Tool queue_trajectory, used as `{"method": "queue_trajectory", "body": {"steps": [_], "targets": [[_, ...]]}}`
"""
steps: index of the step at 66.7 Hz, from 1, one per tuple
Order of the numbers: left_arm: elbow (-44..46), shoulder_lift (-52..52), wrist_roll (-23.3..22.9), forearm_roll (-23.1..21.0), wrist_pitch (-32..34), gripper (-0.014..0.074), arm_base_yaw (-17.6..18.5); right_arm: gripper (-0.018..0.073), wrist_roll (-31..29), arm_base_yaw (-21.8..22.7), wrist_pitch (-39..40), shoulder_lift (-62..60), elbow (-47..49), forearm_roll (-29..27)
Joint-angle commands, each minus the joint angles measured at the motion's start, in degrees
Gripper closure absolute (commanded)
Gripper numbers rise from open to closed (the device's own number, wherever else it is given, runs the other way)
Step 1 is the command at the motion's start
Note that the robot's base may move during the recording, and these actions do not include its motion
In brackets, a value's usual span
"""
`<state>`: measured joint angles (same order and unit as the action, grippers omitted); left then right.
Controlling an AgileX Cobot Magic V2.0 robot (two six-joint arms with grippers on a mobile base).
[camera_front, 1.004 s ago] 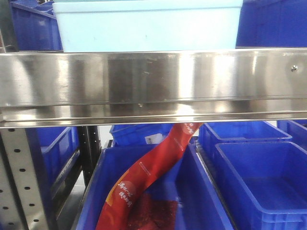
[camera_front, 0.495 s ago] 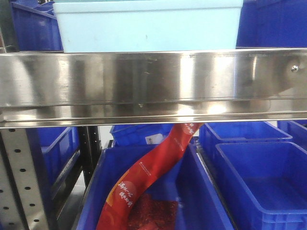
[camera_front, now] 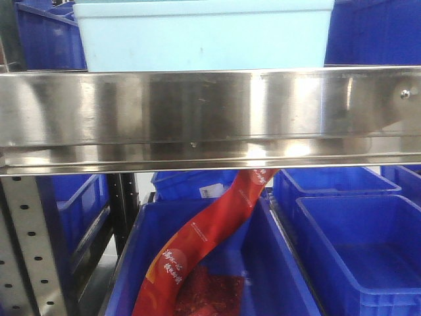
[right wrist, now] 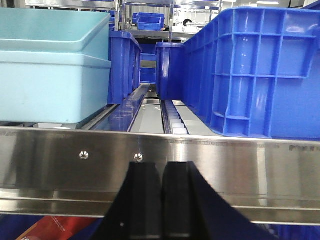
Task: Move two blue bins to right shelf middle
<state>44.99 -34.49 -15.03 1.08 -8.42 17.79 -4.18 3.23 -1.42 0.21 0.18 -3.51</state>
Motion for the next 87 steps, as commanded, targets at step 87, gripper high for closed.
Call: {"method": "queue_trajectory", "body": {"steps": [87], "targets": [[-45.0, 34.5, 7.6, 1.7, 9.4, 0.0707, -16.4, 0.0722, 0.0, 0.4, 0.6, -0.2, -0.2, 0.0]]}}
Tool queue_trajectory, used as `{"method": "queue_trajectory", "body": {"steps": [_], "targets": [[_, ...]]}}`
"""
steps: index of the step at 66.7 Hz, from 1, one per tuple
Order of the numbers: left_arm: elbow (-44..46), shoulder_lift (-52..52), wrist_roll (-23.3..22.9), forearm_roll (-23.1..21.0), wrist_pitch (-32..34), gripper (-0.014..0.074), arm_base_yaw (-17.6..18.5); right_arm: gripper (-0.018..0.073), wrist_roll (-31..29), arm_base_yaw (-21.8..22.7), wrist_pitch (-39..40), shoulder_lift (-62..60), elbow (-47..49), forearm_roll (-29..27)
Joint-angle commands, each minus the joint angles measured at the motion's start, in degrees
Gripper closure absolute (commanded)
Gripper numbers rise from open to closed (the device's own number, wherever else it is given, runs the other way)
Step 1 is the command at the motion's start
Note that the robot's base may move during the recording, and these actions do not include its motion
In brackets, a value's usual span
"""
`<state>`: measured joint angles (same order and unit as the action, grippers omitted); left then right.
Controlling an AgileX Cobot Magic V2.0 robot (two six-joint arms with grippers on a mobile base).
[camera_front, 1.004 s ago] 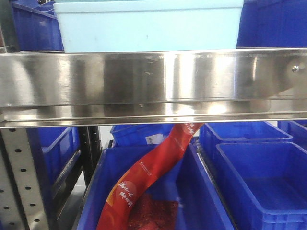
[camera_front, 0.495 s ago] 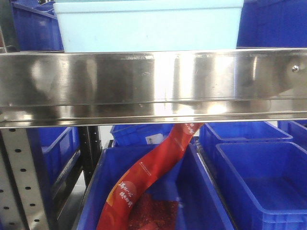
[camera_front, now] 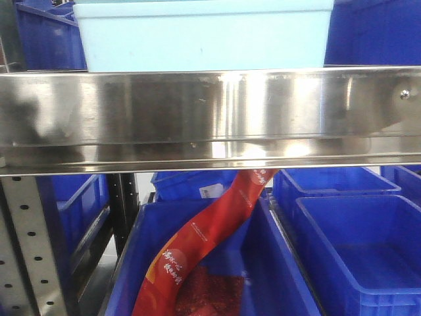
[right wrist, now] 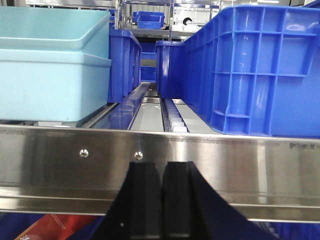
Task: Move two blue bins to right shelf middle
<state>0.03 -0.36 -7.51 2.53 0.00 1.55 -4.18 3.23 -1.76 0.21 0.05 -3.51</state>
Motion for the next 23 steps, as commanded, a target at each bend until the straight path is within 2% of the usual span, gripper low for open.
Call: {"method": "queue_trajectory", "body": {"steps": [1, 23], "targets": [[0.0, 0.4, 0.0, 0.2, 1.0, 0.0707, -0.2, 0.0722, 0.0, 0.4, 0.9, -0.2, 0.0, 0.0], [0.0, 0.4, 0.0, 0.2, 1.0, 0.0707, -0.2, 0.0722, 0.0, 0.4, 0.9, -0.2, 0.0, 0.0]]}}
